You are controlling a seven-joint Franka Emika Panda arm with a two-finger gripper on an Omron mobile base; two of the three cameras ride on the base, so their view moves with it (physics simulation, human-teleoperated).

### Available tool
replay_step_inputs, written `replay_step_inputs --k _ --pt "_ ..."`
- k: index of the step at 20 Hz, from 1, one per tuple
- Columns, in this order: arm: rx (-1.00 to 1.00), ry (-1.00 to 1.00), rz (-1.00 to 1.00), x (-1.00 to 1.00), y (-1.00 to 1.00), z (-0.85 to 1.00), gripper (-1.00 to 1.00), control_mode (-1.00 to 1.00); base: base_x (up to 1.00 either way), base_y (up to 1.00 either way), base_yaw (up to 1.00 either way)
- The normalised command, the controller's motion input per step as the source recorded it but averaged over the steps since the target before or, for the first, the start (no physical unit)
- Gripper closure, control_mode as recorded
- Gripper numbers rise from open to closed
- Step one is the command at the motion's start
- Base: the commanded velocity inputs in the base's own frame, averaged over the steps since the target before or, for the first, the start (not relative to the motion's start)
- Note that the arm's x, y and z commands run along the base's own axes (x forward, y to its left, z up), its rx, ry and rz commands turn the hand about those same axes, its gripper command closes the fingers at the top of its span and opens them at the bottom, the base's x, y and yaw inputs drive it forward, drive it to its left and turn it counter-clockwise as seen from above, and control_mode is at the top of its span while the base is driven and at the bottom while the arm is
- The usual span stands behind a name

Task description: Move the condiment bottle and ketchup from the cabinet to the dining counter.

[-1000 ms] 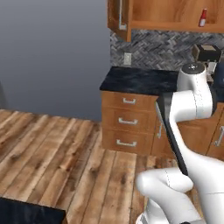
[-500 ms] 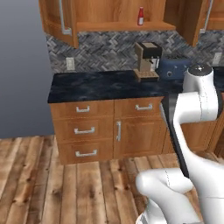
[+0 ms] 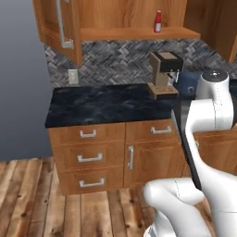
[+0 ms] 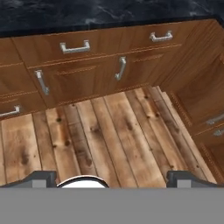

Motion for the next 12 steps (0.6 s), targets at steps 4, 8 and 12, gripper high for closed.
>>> replay_step_inputs --k 4,8,12 --pt "0.0 0.0 0.0 0.0 0.0 0.0 -1.0 1.0 0.67 -0.38 0.0" --pt "0.0 0.0 0.0 0.0 0.0 0.0 -1.0 1.0 0.57 -0.46 0.0" --pt "0.0 0.0 0.0 0.0 0.0 0.0 -1.0 1.0 0.6 -0.33 0.08"
